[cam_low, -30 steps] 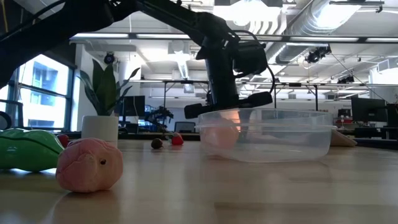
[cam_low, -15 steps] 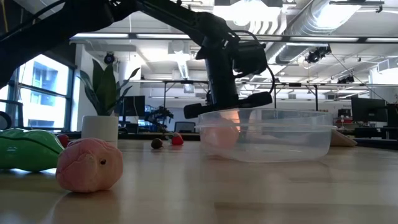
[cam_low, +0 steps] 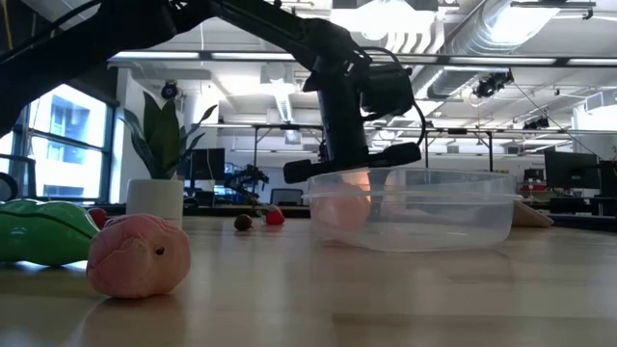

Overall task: Pick and placing Produce into tupperware
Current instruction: Put the orange carrot into the transparent bin

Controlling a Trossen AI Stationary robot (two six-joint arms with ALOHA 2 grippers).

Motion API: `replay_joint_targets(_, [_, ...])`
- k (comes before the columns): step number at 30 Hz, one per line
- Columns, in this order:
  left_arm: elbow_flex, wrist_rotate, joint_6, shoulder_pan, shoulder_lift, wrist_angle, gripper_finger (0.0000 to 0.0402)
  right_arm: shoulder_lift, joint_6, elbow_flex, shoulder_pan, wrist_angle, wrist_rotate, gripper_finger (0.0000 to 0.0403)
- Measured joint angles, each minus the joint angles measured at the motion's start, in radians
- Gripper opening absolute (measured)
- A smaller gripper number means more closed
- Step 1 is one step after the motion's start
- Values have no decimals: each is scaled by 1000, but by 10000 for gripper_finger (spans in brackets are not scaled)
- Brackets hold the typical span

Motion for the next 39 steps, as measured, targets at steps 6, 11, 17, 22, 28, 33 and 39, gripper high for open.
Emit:
replay_joint_targets(6, [4,0,0,-2,0,-6,155,0,0,0,0,0,0,130])
replay_joint_targets(11, [65,-5,33,-1,0,-56,171,0,0,0,0,0,0,130])
replay_joint_targets(17, [213,-57,92,-2,-1,-204,170,0,0,0,0,0,0,130])
replay_joint_targets(22, [225,-77,125,-12,-52,-261,154,0,0,0,0,0,0,130])
replay_joint_targets(28, [255,-100,165,-49,-101,-326,174,0,0,0,0,0,0,130])
replay_joint_targets(33, [256,-109,177,-102,-129,-330,182,0,0,0,0,0,1,130])
replay_joint_targets(39, [254,-113,173,-178,-122,-329,155,0,0,0,0,0,0,130])
